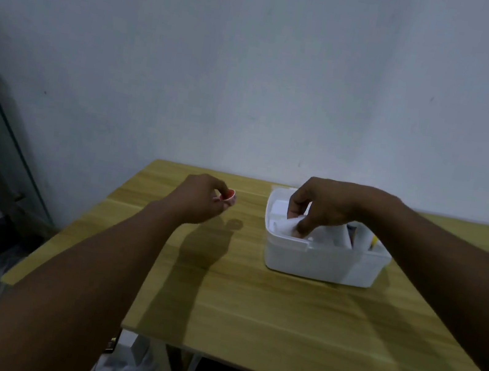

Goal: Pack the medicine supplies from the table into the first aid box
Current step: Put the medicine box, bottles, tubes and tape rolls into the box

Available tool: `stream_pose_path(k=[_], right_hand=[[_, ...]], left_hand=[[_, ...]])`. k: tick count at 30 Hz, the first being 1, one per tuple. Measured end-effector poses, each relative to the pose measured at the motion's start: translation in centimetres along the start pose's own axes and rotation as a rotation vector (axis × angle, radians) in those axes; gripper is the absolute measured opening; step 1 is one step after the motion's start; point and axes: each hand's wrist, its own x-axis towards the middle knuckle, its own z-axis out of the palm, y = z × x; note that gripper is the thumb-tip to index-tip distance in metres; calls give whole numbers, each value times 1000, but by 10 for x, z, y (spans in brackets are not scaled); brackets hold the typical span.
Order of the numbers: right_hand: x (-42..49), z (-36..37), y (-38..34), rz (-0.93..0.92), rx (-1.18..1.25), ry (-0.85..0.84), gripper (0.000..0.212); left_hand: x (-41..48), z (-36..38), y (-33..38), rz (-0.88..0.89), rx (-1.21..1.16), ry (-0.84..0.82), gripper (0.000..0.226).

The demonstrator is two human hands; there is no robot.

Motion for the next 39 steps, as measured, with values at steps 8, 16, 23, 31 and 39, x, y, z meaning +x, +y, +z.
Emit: stream_pose_path(k=[8, 16, 23, 31, 39], right_hand=[[-5, 9, -2, -79, 31, 87, 29], [-14, 2, 10, -104, 150, 163, 20], [-21, -9, 46, -14, 208, 432, 10], [-32, -13, 73, 50, 285, 442, 9], [-29, -12, 71, 38, 316, 427, 6]], left_hand=[[18, -12, 58, 104, -52, -51, 19], [31, -3, 93, 171, -8, -116, 28], [42, 19, 106, 216, 174, -182, 29], [50, 33, 110, 228, 346, -241, 27], [53, 36, 109, 133, 326, -166, 22]])
